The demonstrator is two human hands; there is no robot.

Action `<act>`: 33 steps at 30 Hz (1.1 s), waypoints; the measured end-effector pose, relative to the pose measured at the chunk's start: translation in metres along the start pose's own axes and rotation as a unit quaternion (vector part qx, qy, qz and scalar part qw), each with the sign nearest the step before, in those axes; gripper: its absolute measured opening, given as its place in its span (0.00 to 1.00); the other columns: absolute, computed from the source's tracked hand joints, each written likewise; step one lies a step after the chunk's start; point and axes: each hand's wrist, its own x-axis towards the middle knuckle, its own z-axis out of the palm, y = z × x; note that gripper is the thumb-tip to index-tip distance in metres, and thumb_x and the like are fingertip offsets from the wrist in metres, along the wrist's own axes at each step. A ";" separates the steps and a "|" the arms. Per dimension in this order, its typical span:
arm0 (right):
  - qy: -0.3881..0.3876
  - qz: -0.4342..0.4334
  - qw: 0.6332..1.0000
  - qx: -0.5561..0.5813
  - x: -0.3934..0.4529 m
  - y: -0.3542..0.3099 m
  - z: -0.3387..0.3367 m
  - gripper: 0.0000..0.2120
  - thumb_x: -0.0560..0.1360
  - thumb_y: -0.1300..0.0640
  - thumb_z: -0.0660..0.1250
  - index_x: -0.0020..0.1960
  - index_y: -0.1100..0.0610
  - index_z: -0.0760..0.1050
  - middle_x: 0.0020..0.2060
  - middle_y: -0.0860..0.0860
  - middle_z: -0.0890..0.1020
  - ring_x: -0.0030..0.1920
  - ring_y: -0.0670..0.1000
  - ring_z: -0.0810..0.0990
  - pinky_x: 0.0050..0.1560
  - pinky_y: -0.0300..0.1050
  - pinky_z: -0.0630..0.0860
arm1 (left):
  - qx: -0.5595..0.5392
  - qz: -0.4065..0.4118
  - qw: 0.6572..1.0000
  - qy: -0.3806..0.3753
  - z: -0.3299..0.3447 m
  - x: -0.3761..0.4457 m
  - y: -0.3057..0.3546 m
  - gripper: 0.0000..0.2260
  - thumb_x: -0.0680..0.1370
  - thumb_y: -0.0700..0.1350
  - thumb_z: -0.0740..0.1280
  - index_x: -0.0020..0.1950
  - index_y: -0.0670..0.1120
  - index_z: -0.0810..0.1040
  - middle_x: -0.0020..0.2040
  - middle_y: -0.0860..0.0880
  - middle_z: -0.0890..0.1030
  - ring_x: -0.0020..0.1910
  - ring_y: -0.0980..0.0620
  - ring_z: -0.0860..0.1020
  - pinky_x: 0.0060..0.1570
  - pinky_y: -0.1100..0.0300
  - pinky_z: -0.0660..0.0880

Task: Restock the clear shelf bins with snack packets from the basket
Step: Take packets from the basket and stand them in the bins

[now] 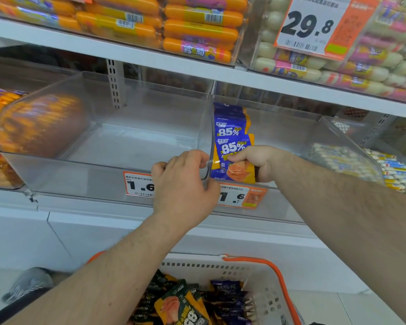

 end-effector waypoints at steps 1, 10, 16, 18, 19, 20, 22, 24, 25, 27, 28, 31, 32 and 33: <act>0.000 0.001 1.000 0.001 0.000 0.000 -0.001 0.19 0.71 0.60 0.75 0.61 0.58 0.78 0.49 0.57 0.86 0.45 0.57 0.85 0.43 0.50 0.81 | 0.001 0.001 1.000 0.004 0.001 0.000 0.000 0.13 0.73 0.50 0.70 0.55 0.52 0.73 0.53 0.58 0.79 0.53 0.56 0.76 0.50 0.60 0.53; -0.058 -0.002 0.998 0.016 -0.004 0.001 0.003 0.15 0.73 0.61 0.72 0.60 0.58 0.78 0.49 0.57 0.86 0.41 0.56 0.86 0.38 0.48 0.82 | -0.011 0.004 0.999 0.031 0.006 0.003 0.003 0.12 0.70 0.50 0.69 0.51 0.52 0.73 0.50 0.57 0.80 0.49 0.54 0.77 0.48 0.60 0.52; -0.040 -0.026 0.998 0.037 -0.004 -0.001 0.002 0.20 0.71 0.61 0.74 0.62 0.58 0.78 0.47 0.56 0.86 0.43 0.56 0.86 0.46 0.49 0.81 | -0.026 -0.034 0.999 0.013 0.002 0.007 0.008 0.13 0.71 0.50 0.71 0.52 0.55 0.71 0.50 0.60 0.76 0.51 0.57 0.75 0.50 0.60 0.52; -0.009 -0.069 0.996 0.059 -0.006 -0.004 -0.002 0.22 0.69 0.63 0.75 0.63 0.59 0.77 0.44 0.55 0.86 0.38 0.54 0.86 0.42 0.48 0.82 | -0.052 -0.054 0.997 0.007 0.000 0.010 0.012 0.13 0.71 0.51 0.71 0.52 0.56 0.71 0.51 0.61 0.76 0.52 0.57 0.75 0.51 0.59 0.54; 0.015 -0.103 0.992 0.068 -0.007 -0.006 -0.005 0.25 0.68 0.65 0.76 0.64 0.60 0.75 0.44 0.55 0.86 0.38 0.54 0.86 0.40 0.48 0.82 | -0.071 -0.063 0.995 0.006 -0.001 0.012 0.014 0.13 0.71 0.51 0.71 0.52 0.57 0.70 0.51 0.61 0.76 0.53 0.57 0.74 0.51 0.59 0.54; 0.038 -0.140 0.986 0.079 -0.008 -0.007 -0.009 0.29 0.66 0.67 0.77 0.64 0.59 0.73 0.46 0.55 0.86 0.39 0.55 0.86 0.40 0.50 0.82 | -0.091 -0.067 0.994 0.005 -0.002 0.013 0.017 0.13 0.71 0.51 0.71 0.51 0.57 0.70 0.51 0.61 0.76 0.53 0.57 0.74 0.52 0.59 0.55; 0.072 -0.206 0.972 0.088 -0.013 -0.007 -0.017 0.34 0.62 0.71 0.78 0.64 0.57 0.70 0.49 0.55 0.85 0.44 0.57 0.86 0.43 0.56 0.83 | -0.119 -0.053 0.991 0.008 -0.005 0.016 0.023 0.14 0.72 0.49 0.71 0.51 0.58 0.69 0.51 0.62 0.74 0.53 0.58 0.73 0.53 0.60 0.56; 0.088 -0.252 0.961 0.073 -0.017 -0.005 -0.021 0.32 0.61 0.71 0.79 0.60 0.55 0.72 0.48 0.54 0.85 0.46 0.56 0.85 0.44 0.55 0.83 | -0.125 -0.003 0.992 0.031 -0.008 0.017 0.028 0.13 0.71 0.49 0.69 0.51 0.57 0.68 0.50 0.61 0.73 0.52 0.57 0.72 0.53 0.58 0.60; 0.091 -0.269 0.956 0.070 -0.019 -0.004 -0.021 0.29 0.61 0.71 0.79 0.57 0.54 0.73 0.47 0.53 0.85 0.45 0.55 0.85 0.42 0.52 0.83 | -0.119 0.031 0.991 0.053 -0.009 0.019 0.030 0.11 0.70 0.50 0.67 0.50 0.56 0.69 0.49 0.61 0.73 0.51 0.55 0.73 0.53 0.56 0.62; 0.091 -0.294 0.948 0.079 -0.020 -0.002 -0.018 0.25 0.63 0.71 0.78 0.52 0.52 0.74 0.45 0.53 0.84 0.43 0.54 0.84 0.41 0.50 0.82 | -0.083 0.097 0.988 0.091 -0.009 0.025 0.030 0.13 0.67 0.51 0.63 0.50 0.52 0.74 0.48 0.55 0.76 0.49 0.50 0.74 0.49 0.54 0.65; 0.084 -0.300 0.947 0.082 -0.019 -0.001 -0.016 0.25 0.63 0.72 0.78 0.52 0.53 0.74 0.45 0.53 0.84 0.43 0.55 0.84 0.42 0.50 0.81 | -0.056 0.123 0.986 0.100 -0.009 0.032 0.030 0.15 0.67 0.50 0.63 0.51 0.49 0.76 0.48 0.52 0.77 0.49 0.47 0.75 0.48 0.54 0.65; 0.039 -0.312 0.946 0.076 -0.013 0.004 -0.010 0.28 0.63 0.75 0.76 0.58 0.56 0.75 0.47 0.55 0.85 0.44 0.56 0.83 0.44 0.52 0.81 | 0.046 0.178 0.981 0.060 -0.012 0.058 0.038 0.22 0.65 0.51 0.64 0.57 0.47 0.76 0.54 0.48 0.77 0.54 0.43 0.74 0.49 0.53 0.63; 0.027 -0.313 0.946 0.075 -0.010 0.005 -0.010 0.30 0.62 0.75 0.76 0.59 0.56 0.75 0.48 0.55 0.85 0.45 0.55 0.83 0.45 0.53 0.82 | 0.094 0.190 0.977 0.015 -0.013 0.069 0.043 0.27 0.64 0.53 0.64 0.62 0.47 0.74 0.58 0.48 0.76 0.58 0.43 0.73 0.53 0.51 0.64; 0.017 -0.311 0.947 0.073 -0.008 0.006 -0.010 0.30 0.62 0.75 0.76 0.59 0.55 0.75 0.48 0.55 0.85 0.46 0.55 0.84 0.45 0.52 0.82 | 0.148 0.197 0.968 -0.047 -0.012 0.080 0.048 0.32 0.63 0.56 0.62 0.66 0.48 0.71 0.63 0.48 0.74 0.63 0.44 0.70 0.59 0.50 0.63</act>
